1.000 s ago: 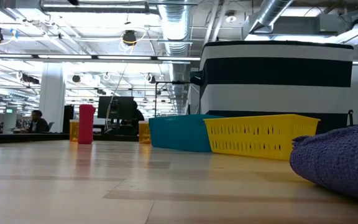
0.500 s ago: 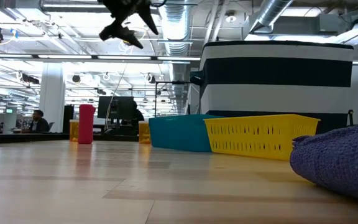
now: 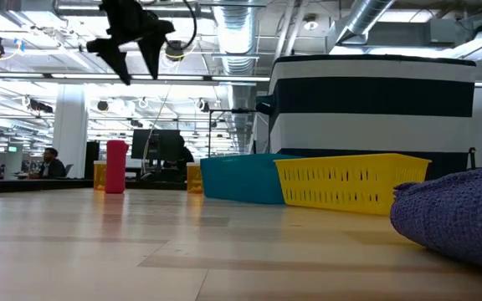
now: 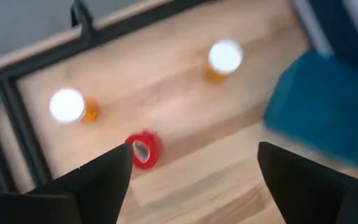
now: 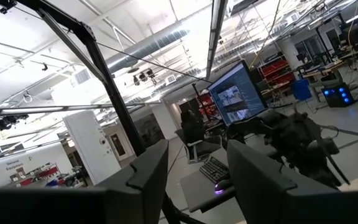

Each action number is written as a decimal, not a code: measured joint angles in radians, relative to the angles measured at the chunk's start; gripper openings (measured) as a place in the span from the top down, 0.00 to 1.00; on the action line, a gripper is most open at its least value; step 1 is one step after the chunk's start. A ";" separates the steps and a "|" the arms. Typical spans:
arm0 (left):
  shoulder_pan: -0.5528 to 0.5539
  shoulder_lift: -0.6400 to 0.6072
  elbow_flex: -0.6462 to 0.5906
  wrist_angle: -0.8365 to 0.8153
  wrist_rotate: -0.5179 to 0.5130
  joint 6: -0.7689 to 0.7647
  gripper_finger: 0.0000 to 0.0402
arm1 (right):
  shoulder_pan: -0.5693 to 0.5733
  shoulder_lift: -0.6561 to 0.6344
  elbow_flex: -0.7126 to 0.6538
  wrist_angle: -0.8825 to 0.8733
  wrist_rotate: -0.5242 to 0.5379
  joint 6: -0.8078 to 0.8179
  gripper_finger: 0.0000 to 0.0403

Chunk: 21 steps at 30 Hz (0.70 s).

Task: Pick & Place Medicine items
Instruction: Put the red bandage into the blue bin

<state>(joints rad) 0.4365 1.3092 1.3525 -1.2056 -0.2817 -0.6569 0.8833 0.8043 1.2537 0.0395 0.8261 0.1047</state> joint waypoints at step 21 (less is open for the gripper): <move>0.021 0.175 -0.118 -0.050 -0.030 -0.370 0.08 | 0.000 0.016 0.000 -0.001 -0.017 0.008 0.60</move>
<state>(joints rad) 0.4579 1.4842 1.2344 -1.2551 -0.3117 -1.0265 0.8834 0.8200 1.2533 0.0385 0.8087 0.1127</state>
